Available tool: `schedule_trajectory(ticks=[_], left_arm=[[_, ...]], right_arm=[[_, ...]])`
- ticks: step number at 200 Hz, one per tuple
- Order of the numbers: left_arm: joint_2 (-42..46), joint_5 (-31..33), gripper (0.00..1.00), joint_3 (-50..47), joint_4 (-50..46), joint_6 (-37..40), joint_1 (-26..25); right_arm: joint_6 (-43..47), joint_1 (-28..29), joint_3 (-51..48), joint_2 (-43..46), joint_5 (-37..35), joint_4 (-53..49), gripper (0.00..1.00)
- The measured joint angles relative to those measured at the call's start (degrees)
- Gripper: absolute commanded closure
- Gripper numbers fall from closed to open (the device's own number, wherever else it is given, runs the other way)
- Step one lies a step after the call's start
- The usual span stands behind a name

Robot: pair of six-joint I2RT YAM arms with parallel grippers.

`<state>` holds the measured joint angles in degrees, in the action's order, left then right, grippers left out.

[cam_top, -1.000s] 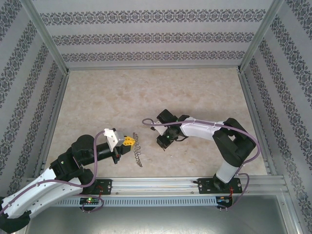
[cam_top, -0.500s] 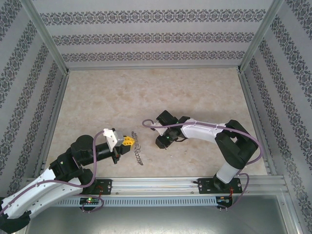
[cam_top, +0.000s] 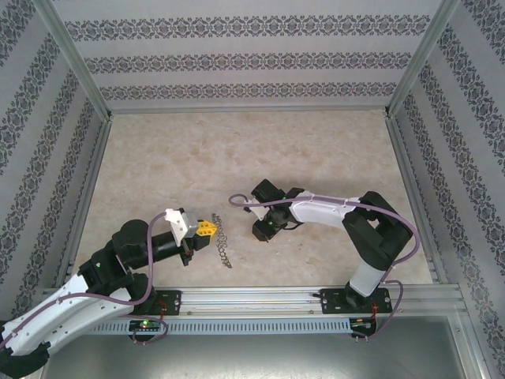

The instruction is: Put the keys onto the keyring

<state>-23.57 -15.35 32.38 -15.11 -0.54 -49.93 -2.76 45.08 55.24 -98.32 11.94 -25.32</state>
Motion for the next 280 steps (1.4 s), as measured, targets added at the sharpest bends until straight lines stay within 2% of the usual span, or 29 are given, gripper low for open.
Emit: schedule_trajectory(ticks=[12,36,51,86,121,152,219,243,280], left_arm=[[0.1,0.0,1.00,0.0,0.0,0.0,0.0],[0.1,0.0,1.00,0.0,0.0,0.0,0.0],[0.1,0.0,1.00,0.0,0.0,0.0,0.0],[0.1,0.0,1.00,0.0,0.0,-0.2,0.0],[0.1,0.0,1.00,0.0,0.0,-0.2,0.0],[0.1,0.0,1.00,0.0,0.0,-0.2,0.0],[0.1,0.0,1.00,0.0,0.0,-0.4,0.0],[0.1,0.0,1.00,0.0,0.0,-0.4,0.0],[0.0,0.0,1.00,0.0,0.0,-0.3,0.0]], right_arm=[[0.2,0.3,0.6,-0.2,-0.5,-0.1,0.77],[0.8,1.0,1.3,-0.9,-1.3,-0.7,0.93],[1.2,1.4,1.4,-0.8,-1.6,-1.2,1.00],[1.4,2.7,1.6,0.4,-3.1,-3.1,1.00],[1.4,3.5,2.1,5.5,-3.5,-4.9,1.00],[1.1,3.0,2.1,9.3,-1.8,-4.5,1.00],[1.2,2.3,1.3,10.3,2.4,-3.3,1.00],[2.6,3.0,-0.6,15.9,5.1,-1.9,1.00],[8.2,7.1,-1.9,31.1,11.3,1.4,1.00]])
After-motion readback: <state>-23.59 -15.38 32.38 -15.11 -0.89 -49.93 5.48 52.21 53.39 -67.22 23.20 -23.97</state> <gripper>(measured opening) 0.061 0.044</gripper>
